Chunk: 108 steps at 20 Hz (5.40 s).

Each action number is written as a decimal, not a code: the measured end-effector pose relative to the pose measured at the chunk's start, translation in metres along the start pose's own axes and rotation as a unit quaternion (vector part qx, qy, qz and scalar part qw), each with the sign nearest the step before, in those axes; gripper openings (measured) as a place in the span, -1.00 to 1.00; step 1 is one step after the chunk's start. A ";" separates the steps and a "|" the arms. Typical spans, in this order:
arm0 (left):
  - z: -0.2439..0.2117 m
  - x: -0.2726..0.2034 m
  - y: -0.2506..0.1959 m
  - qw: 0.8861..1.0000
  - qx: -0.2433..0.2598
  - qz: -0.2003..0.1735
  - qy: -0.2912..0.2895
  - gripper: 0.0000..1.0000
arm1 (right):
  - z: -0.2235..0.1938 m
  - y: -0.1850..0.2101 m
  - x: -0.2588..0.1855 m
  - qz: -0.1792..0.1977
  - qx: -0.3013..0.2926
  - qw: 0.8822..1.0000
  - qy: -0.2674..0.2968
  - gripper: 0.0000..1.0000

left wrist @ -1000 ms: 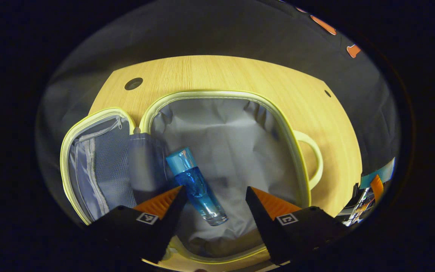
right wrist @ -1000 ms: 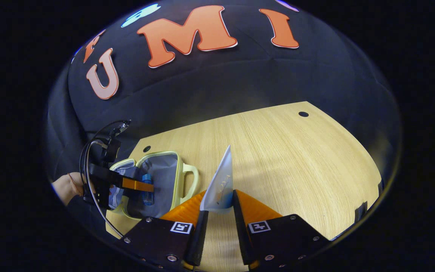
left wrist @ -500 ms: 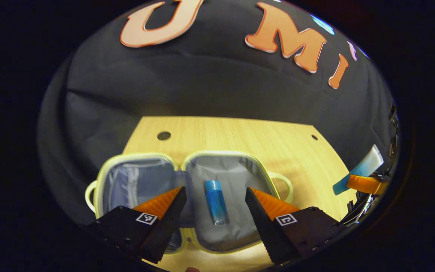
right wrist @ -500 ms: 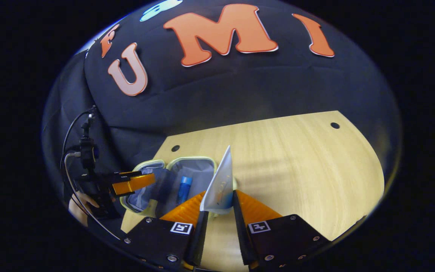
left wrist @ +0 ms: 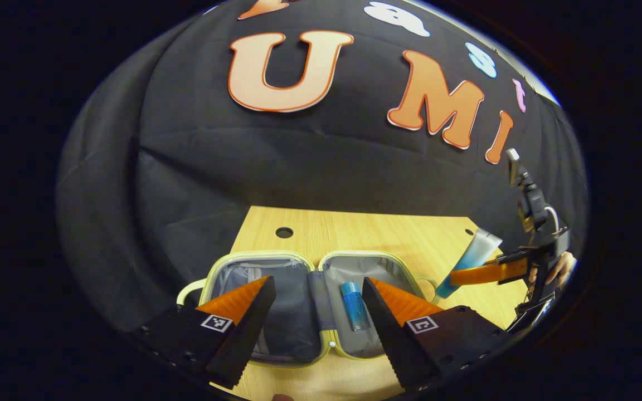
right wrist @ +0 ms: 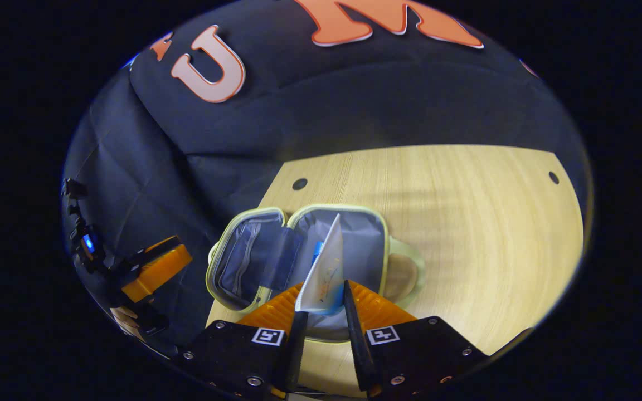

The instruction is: First open the suitcase, pack the skin care products into it, and then close the suitcase.

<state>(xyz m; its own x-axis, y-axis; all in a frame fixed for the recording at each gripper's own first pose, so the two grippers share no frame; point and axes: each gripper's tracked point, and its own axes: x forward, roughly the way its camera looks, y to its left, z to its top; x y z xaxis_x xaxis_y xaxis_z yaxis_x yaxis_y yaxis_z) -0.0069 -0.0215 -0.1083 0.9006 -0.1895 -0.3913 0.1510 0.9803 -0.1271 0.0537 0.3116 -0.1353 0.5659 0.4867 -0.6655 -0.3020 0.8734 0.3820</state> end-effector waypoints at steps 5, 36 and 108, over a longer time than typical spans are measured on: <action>-0.011 -0.010 0.020 1.000 -0.031 0.001 0.004 0.94 | -0.024 -0.006 0.056 -0.004 0.036 0.996 0.085 -0.21; -0.085 0.018 0.242 0.975 -0.177 0.128 0.048 0.94 | -0.011 0.020 0.037 0.012 -0.007 1.000 0.028 0.91; -0.130 0.171 -0.292 0.977 0.115 0.033 0.174 -0.83 | -0.030 -0.305 -0.209 -0.078 0.043 0.989 -0.121 0.91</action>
<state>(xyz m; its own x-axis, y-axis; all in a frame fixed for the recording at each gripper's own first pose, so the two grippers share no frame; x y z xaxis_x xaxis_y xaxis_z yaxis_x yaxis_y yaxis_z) 0.0499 -0.3476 -0.2569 0.7250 -0.0927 -0.6825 0.2202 0.9701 0.1021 0.0043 -0.0564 -0.1323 0.7709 0.3186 -0.5516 -0.1353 0.9281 0.3469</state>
